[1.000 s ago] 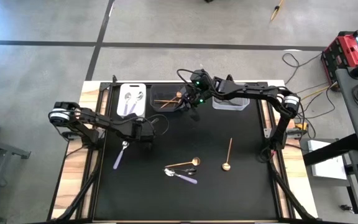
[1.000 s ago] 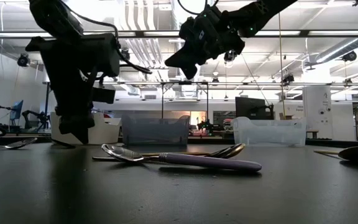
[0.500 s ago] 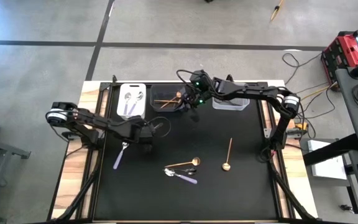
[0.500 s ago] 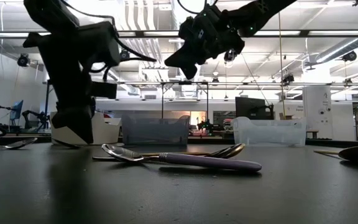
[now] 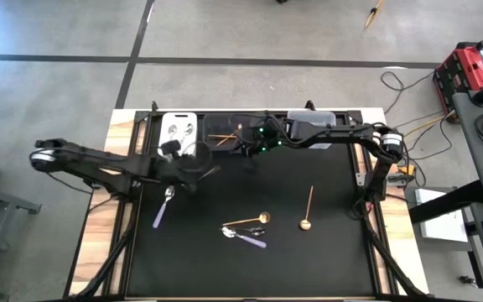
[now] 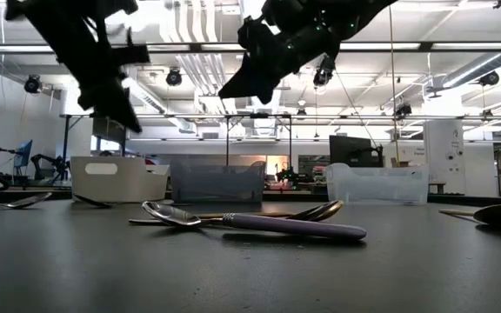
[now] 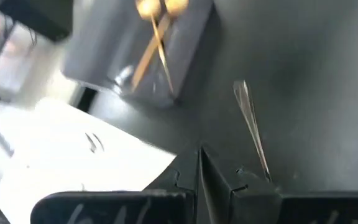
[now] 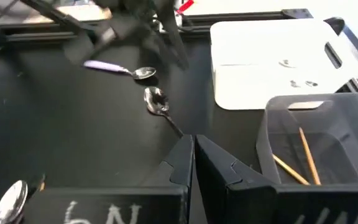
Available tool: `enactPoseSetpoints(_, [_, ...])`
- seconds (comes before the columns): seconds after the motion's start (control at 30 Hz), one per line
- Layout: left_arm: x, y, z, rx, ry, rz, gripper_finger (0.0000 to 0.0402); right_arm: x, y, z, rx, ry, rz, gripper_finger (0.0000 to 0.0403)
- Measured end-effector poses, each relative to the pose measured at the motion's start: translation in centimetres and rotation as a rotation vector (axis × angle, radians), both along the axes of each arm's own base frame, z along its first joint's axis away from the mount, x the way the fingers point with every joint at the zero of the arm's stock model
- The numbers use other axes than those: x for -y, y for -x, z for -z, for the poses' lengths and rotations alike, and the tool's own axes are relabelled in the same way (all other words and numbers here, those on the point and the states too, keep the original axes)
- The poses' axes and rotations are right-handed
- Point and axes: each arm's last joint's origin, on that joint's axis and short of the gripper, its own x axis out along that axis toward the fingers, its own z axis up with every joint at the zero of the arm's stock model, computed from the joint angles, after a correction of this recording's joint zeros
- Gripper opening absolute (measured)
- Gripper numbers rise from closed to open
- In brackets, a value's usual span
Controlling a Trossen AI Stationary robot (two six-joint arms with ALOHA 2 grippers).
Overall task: Sort silverware by color (type)
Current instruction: Put the black spoon into the transparent bin
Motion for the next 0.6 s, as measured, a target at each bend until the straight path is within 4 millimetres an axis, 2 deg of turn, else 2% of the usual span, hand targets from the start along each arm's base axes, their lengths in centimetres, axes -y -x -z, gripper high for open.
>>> enactPoseSetpoints(0.3, [-0.3, 3.9, -6.3, 0.385, -0.160, 0.138, 0.0000, -2.1, -1.0, -0.7, 0.081, 0.014, -0.046, 0.0009])
enactPoseSetpoints(0.5, [-0.4, 5.8, -9.1, 0.674, -0.347, 0.202, 0.0000, -2.4, -1.5, -1.3, 0.165, 0.054, -0.017, 0.0009])
enactPoseSetpoints(0.6, [-0.5, 6.6, -9.7, 0.751, -0.421, 0.209, 0.0000, -2.4, -1.6, -1.8, 0.212, 0.063, -0.017, 0.0009])
